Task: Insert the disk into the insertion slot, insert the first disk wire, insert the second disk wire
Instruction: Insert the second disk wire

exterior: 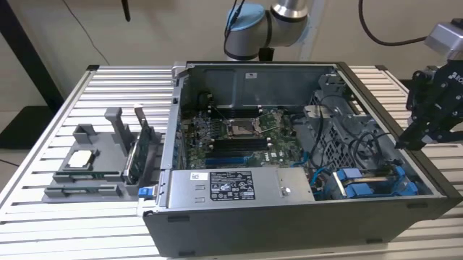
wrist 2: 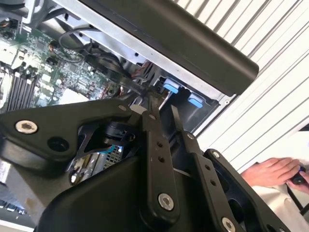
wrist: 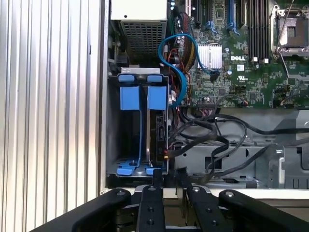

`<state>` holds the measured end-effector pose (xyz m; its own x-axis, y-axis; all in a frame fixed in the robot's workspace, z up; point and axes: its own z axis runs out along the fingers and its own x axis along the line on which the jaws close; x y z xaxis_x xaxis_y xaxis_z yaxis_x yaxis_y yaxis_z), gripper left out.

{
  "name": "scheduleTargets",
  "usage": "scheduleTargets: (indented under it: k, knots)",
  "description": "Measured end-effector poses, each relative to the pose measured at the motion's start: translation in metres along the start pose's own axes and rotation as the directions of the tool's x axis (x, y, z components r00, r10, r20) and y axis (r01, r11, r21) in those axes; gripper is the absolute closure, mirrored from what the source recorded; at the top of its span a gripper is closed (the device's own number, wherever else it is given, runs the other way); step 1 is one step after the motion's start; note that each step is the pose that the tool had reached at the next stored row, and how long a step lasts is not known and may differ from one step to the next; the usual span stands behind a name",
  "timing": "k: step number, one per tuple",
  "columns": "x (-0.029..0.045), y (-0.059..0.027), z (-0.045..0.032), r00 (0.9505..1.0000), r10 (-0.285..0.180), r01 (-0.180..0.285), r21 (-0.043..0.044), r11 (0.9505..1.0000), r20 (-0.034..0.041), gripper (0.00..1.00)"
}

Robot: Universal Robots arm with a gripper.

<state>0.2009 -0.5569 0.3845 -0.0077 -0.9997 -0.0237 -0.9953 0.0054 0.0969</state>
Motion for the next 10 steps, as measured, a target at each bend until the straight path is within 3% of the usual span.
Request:
scheduleTargets:
  k: [3, 4, 10]
  knots:
    - [0.0, -0.0001, 0.0012, 0.9995, -0.001, 0.001, -0.0001, 1.0, 0.0317, 0.74]
    - [0.0, -0.0002, 0.0016, 0.9992, -0.001, 0.001, -0.0001, 1.0, 0.0392, 0.74]
    - [0.0001, -0.0017, 0.0039, 0.9992, -0.001, 0.001, -0.0002, 1.0, 0.0404, 0.74]
